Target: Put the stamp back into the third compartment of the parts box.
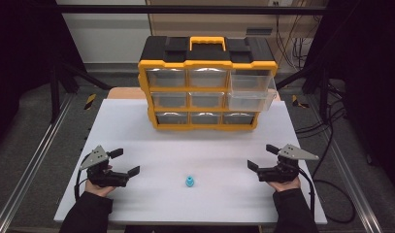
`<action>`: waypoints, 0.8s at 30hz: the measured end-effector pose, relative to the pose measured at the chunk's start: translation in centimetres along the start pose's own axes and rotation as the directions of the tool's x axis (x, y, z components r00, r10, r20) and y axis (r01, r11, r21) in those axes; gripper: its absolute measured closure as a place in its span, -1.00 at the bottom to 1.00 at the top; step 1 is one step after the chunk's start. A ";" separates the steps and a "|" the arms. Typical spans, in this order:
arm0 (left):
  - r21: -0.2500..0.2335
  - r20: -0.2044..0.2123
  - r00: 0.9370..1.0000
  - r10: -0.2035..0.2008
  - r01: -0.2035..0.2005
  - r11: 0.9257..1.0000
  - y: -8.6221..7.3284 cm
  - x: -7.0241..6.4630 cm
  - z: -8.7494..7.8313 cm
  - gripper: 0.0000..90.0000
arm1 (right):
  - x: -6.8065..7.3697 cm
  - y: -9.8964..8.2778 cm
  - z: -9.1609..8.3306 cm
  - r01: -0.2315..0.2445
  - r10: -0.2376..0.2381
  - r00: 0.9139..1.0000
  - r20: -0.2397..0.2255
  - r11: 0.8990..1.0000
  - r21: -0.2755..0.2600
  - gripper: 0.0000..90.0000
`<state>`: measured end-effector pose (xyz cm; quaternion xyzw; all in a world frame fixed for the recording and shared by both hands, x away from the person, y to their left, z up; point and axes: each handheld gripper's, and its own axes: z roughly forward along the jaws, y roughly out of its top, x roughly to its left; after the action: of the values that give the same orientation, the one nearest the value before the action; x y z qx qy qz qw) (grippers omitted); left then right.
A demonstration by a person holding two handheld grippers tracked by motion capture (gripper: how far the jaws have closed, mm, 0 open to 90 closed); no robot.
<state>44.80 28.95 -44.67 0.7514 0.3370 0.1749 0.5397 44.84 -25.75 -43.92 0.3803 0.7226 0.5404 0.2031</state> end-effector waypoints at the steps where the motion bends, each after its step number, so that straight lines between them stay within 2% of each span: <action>1: -0.001 0.000 1.000 0.000 0.000 1.000 0.0 0.0 0.0 -1.00 | 0.2 0.1 0.1 0.003 -0.003 1.000 -0.006 1.000 0.000 -0.99; 24: 0.001 -0.005 1.000 0.000 0.000 1.000 -0.1 0.0 0.0 -1.00 | 2.3 0.7 1.4 0.022 -0.021 0.998 -0.057 1.000 0.018 -0.99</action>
<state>44.81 28.95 -44.73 0.7512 0.3382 0.1765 0.5386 44.60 -23.05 -43.46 0.3589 0.7372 0.5419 0.1848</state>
